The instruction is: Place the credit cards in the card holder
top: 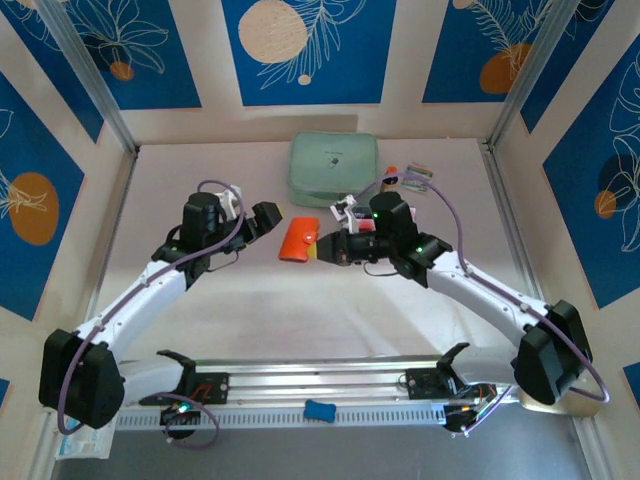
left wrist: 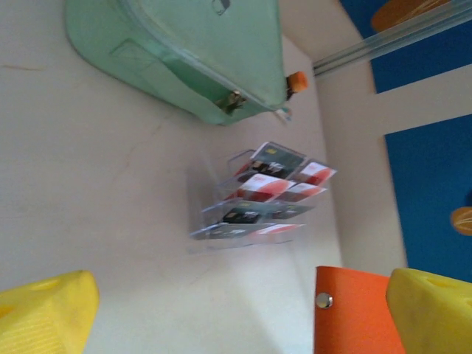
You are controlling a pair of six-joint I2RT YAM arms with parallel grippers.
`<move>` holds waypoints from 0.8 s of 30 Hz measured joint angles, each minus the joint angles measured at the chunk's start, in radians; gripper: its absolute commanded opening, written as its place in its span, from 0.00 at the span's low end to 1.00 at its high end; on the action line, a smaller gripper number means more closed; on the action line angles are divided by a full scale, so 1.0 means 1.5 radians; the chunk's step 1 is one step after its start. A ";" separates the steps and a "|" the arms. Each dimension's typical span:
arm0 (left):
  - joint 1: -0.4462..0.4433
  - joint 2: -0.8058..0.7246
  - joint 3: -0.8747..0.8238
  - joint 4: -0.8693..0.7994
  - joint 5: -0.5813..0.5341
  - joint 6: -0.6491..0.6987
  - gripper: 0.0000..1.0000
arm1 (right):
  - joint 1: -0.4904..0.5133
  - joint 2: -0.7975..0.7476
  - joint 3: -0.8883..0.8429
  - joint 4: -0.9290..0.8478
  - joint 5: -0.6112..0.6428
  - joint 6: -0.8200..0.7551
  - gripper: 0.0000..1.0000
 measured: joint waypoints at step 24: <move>0.013 0.022 -0.076 0.265 0.132 -0.188 0.72 | 0.013 0.078 0.026 0.120 -0.054 0.014 0.00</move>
